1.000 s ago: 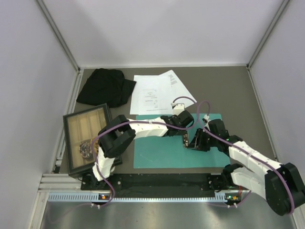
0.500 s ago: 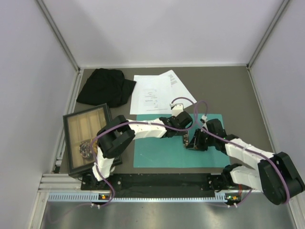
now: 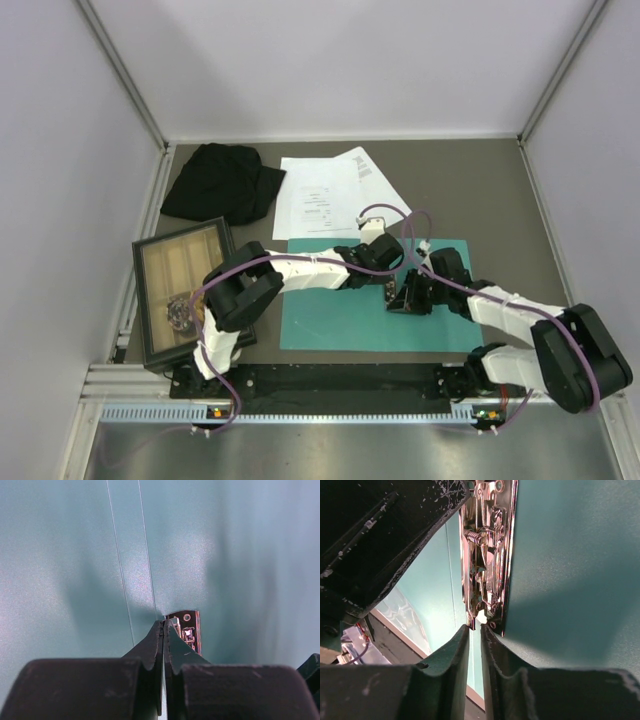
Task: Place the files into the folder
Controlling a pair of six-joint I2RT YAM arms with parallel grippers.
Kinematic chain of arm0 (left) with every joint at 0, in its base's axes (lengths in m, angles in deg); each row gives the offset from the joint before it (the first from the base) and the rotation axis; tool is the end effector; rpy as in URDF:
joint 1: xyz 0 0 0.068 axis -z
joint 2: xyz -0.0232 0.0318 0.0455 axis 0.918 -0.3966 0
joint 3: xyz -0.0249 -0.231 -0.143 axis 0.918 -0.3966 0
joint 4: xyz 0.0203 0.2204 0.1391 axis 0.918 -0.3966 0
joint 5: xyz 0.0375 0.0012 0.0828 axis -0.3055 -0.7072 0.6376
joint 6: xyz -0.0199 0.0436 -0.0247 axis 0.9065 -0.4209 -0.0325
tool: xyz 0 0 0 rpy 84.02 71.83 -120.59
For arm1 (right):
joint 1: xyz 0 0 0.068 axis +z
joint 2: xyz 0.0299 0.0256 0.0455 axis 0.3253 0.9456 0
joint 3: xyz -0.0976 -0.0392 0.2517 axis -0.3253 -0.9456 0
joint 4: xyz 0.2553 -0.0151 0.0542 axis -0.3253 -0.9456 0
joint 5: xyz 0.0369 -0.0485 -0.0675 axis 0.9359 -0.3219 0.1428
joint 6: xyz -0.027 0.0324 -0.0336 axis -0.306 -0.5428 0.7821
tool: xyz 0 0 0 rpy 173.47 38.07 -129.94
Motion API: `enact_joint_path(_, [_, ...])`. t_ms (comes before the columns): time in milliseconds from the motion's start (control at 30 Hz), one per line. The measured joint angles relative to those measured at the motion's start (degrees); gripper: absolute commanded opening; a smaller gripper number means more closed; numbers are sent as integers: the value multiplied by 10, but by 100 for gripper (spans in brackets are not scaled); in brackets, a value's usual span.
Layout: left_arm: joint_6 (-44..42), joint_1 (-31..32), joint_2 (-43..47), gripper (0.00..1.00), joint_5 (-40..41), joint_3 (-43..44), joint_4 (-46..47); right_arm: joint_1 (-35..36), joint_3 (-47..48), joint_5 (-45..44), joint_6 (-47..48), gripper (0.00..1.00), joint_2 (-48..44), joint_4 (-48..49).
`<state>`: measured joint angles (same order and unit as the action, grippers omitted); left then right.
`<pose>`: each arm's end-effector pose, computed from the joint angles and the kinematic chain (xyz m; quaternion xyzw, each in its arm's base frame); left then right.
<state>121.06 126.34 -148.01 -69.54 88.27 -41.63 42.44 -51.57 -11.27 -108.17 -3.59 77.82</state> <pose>0.2247 -0.3627 0.1570 0.0053 0.9324 -0.1917 0.3064 0.1727 0.0924 0.1296 0.0558 0.9215 0.3508 0.1567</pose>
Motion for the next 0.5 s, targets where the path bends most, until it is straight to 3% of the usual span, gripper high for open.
enact_joint_path(433, [-3,-1,0,0,-5,-2,5,0,5,12,0,8,21,9])
enact_joint_path(500, [-3,-1,0,0,-6,-3,8,0,9,14,0,0,25,8])
